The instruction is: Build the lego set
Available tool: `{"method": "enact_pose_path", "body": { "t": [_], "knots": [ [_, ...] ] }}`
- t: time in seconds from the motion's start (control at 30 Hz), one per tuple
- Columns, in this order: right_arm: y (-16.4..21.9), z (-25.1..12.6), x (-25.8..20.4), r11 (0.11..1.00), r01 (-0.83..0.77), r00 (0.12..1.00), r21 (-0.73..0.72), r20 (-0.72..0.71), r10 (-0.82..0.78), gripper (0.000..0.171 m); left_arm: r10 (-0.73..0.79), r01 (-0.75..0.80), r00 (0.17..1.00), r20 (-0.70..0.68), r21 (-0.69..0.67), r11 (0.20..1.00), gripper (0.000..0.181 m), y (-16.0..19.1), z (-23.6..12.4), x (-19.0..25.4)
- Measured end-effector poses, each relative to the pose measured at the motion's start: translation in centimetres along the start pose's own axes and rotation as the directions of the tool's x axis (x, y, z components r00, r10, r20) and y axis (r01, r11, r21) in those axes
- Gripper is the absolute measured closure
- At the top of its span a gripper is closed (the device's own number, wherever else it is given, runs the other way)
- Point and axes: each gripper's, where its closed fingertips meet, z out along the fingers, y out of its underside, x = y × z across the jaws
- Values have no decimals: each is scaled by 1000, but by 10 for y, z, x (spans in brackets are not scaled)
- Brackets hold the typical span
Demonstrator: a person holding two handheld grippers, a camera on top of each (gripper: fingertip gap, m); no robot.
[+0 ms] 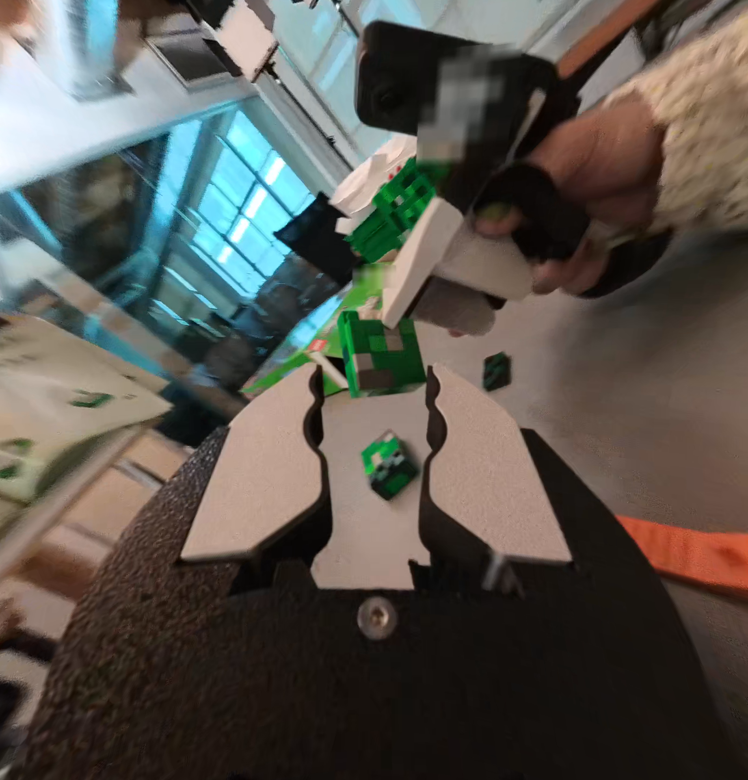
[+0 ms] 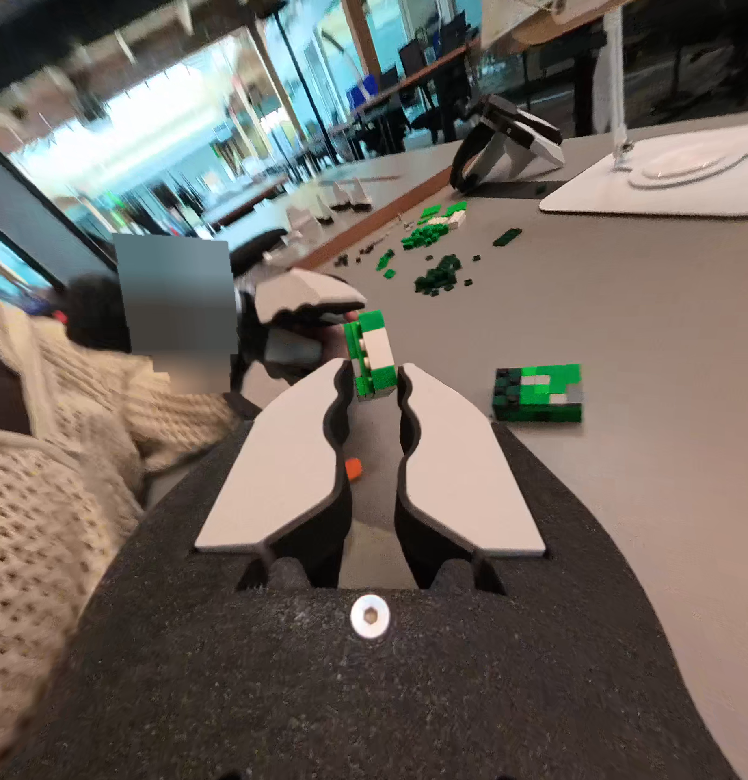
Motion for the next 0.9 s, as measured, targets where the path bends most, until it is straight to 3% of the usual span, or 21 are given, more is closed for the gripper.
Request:
{"method": "enact_pose_path", "body": {
  "t": [0.1,0.33,0.47,0.67,0.77,0.83,0.9],
  "knots": [
    [-4,3,-7,985,-161,981,58,116,153,153,130,-128,991,41,-35,991,132,1,2,2],
    [-6,8,-12,971,-221,963,95,176,202,154,91,-87,992,88,-45,995,145,-2,0,-7],
    [-14,0,-5,978,-109,990,176,105,92,138,-110,114,987,115,-25,993,145,2,-3,-22],
    [-23,-15,13,964,116,989,238,-114,-91,131,-413,405,908,77,98,909,145,-1,-14,-44],
    [-32,-28,31,930,276,926,241,-325,-191,129,-623,643,766,-159,184,743,145,-19,-17,-35],
    [-41,-43,40,892,384,849,236,-471,-241,129,-736,823,566,-371,200,532,145,-34,-24,-34],
    [-49,-57,45,851,477,763,222,-585,-275,130,-759,957,290,-584,171,233,145,-48,-37,-45]
  ]
}}
